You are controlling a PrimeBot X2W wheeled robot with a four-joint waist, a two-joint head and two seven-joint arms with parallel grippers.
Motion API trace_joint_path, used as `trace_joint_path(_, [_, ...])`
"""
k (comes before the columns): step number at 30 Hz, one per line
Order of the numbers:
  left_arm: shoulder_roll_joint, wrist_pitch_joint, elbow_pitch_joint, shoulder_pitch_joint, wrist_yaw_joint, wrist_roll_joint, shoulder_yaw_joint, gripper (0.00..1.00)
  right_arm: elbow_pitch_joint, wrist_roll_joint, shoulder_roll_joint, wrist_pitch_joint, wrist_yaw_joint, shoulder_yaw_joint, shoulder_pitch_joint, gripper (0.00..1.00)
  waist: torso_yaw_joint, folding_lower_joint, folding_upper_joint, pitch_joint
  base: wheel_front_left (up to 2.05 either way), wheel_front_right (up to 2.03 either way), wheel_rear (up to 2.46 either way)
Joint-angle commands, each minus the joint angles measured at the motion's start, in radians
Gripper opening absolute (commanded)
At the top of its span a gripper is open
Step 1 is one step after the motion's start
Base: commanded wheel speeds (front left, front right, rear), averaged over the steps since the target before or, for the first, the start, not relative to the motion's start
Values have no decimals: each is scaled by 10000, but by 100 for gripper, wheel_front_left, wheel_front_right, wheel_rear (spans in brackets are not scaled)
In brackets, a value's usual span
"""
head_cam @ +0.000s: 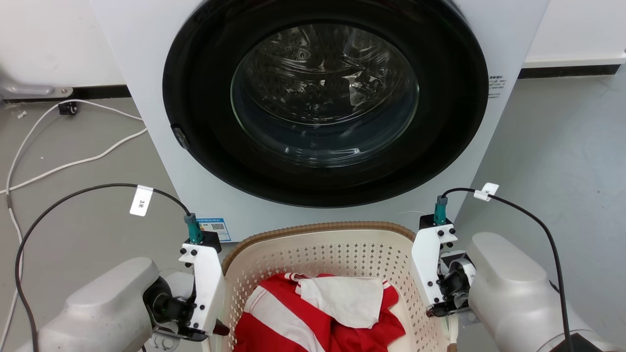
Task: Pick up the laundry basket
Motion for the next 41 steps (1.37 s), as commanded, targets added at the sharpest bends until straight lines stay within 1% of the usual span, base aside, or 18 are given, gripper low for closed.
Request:
trace_joint_path(1, [105, 51, 36, -138, -39, 62, -17, 0, 41, 0, -88, -26, 29, 54, -120, 0, -4, 0, -1, -1, 0, 0, 0])
trace_joint_path(41, [53, 259, 128, -184, -40, 249, -31, 0, 122, 638, -91, -263, 29, 751, -129, 0, -21, 0, -1, 72, 0, 0, 0])
